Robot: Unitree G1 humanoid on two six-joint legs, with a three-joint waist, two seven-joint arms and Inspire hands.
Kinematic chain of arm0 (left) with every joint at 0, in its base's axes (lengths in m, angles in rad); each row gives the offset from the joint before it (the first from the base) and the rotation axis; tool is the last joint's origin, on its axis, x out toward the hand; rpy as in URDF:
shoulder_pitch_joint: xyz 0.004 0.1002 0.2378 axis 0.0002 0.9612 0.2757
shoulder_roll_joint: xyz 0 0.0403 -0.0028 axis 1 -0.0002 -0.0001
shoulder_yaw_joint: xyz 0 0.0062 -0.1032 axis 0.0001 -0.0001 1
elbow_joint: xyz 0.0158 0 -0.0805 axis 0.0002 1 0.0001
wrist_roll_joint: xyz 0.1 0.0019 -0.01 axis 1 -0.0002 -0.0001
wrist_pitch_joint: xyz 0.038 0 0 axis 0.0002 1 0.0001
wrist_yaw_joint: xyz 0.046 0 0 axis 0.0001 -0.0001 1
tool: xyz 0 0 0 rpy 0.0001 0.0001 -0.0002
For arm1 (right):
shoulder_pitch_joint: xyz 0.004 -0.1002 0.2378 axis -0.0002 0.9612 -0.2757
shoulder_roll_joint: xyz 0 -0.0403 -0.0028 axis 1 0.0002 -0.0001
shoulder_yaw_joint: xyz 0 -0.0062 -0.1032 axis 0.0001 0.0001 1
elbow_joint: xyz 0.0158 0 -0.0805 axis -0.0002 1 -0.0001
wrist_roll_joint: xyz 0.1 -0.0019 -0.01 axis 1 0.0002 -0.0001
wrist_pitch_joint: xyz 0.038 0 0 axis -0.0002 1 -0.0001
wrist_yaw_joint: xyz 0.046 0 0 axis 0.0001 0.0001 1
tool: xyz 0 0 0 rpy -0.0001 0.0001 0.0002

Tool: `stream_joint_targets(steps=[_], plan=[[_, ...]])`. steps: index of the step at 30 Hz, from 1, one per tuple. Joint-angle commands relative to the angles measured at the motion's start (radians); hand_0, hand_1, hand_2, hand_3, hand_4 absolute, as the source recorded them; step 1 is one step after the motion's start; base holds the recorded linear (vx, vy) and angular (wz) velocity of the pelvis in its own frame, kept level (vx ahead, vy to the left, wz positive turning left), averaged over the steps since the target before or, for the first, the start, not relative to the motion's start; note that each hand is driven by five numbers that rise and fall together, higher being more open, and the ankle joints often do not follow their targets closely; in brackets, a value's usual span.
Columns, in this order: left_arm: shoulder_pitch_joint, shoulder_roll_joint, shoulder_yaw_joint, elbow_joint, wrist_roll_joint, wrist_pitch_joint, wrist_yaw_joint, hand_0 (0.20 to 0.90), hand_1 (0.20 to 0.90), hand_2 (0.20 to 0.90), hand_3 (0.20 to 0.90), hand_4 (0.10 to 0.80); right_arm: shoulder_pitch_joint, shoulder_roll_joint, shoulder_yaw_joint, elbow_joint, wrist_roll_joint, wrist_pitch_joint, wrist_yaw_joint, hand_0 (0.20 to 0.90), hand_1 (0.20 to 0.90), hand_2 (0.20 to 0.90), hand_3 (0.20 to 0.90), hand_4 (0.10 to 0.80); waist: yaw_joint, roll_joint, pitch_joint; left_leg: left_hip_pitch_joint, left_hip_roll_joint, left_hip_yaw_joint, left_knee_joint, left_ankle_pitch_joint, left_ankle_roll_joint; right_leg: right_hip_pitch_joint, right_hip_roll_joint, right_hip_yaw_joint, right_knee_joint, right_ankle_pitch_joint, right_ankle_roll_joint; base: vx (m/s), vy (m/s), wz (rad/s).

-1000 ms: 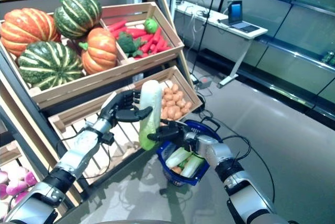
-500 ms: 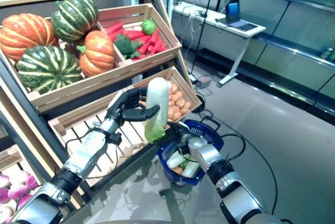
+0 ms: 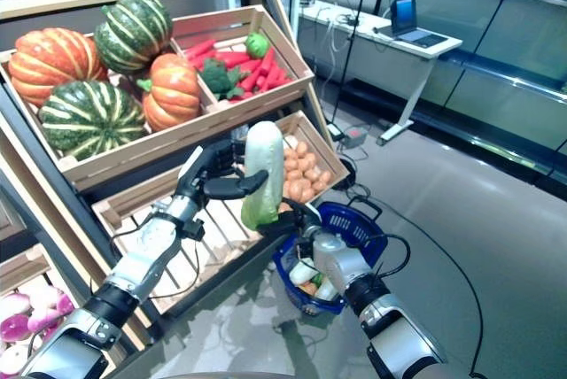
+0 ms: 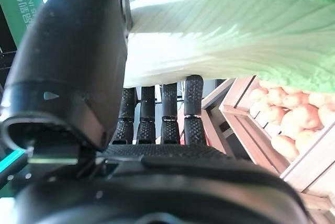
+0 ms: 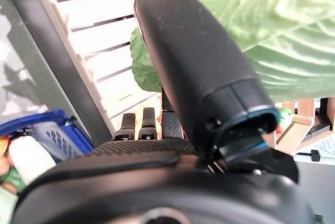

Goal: Put vegetables into the basket

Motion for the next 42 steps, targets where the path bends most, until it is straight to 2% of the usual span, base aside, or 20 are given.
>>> stream_joint_targets(steps=[1, 13, 18, 24, 30, 38, 42], plan=[[-0.118, -0.067, -0.023, -0.086, -0.098, -0.135, -0.072, 0.300, 0.300, 0.300, 0.300, 0.400, -0.129, 0.058, -0.095, -0.124, 0.140, -0.201, 0.126, 0.900, 0.900, 0.900, 0.900, 0.800, 0.020, 0.010, -0.041, 0.010, -0.031, -0.049, 0.001, -0.102, 0.027, -0.014, 0.025, 0.021, 0.016, -0.005, -0.071, 0.000, 0.000, 0.00], [-0.100, -0.067, -0.037, -0.055, -0.120, -0.130, -0.108, 0.300, 0.300, 0.300, 0.300, 0.400, -0.144, 0.079, -0.112, -0.198, 0.242, -0.318, 0.261, 0.900, 0.900, 0.900, 0.900, 0.800, 0.024, 0.011, -0.048, 0.009, -0.030, -0.056, 0.001, -0.103, 0.029, -0.015, 0.027, 0.022, 0.020, -0.010, -0.072, 0.001, -0.001, 0.00], [-0.093, -0.069, -0.042, -0.050, -0.117, -0.122, -0.121, 0.300, 0.300, 0.300, 0.300, 0.400, -0.167, 0.061, -0.110, -0.255, 0.147, -0.379, 0.328, 0.900, 0.900, 0.900, 0.900, 0.800, 0.025, 0.010, -0.050, 0.007, -0.031, -0.062, 0.001, -0.105, 0.030, -0.017, 0.027, 0.024, 0.020, -0.013, -0.072, 0.003, -0.002, 0.01], [-0.092, -0.067, -0.057, -0.032, -0.108, -0.118, -0.137, 0.300, 0.300, 0.300, 0.300, 0.400, -0.221, 0.023, -0.091, -0.313, 0.078, -0.400, 0.374, 0.900, 0.900, 0.900, 0.900, 0.800, 0.025, 0.005, -0.052, 0.005, -0.030, -0.063, 0.001, -0.106, 0.031, -0.019, 0.027, 0.027, 0.020, -0.013, -0.069, 0.000, -0.003, 0.01], [-0.088, -0.065, -0.064, -0.026, -0.102, -0.113, -0.152, 0.300, 0.300, 0.300, 0.300, 0.400, -0.252, 0.006, -0.088, -0.328, 0.050, -0.369, 0.351, 0.900, 0.900, 0.900, 0.900, 0.800, 0.023, 0.001, -0.055, 0.004, -0.030, -0.061, 0.001, -0.106, 0.031, -0.021, 0.027, 0.029, 0.020, -0.013, -0.069, 0.000, 0.000, 0.00], [-0.095, -0.081, -0.087, -0.028, -0.108, -0.119, -0.141, 0.300, 0.300, 0.300, 0.300, 0.400, -0.265, 0.021, -0.059, -0.298, -0.044, -0.354, 0.247, 0.900, 0.900, 0.900, 0.900, 0.800, 0.024, -0.001, -0.050, 0.004, -0.028, -0.059, 0.001, -0.105, 0.032, -0.023, 0.027, 0.032, 0.020, -0.011, -0.068, 0.000, 0.000, 0.00], [-0.089, -0.088, -0.092, -0.031, -0.107, -0.132, -0.124, 0.300, 0.300, 0.300, 0.300, 0.400, -0.264, 0.035, -0.061, -0.292, -0.161, -0.339, 0.112, 0.900, 0.900, 0.900, 0.900, 0.800, 0.022, -0.001, -0.049, 0.005, -0.028, -0.057, 0.001, -0.104, 0.031, -0.022, 0.026, 0.035, 0.020, -0.011, -0.068, 0.000, 0.000, 0.00]])
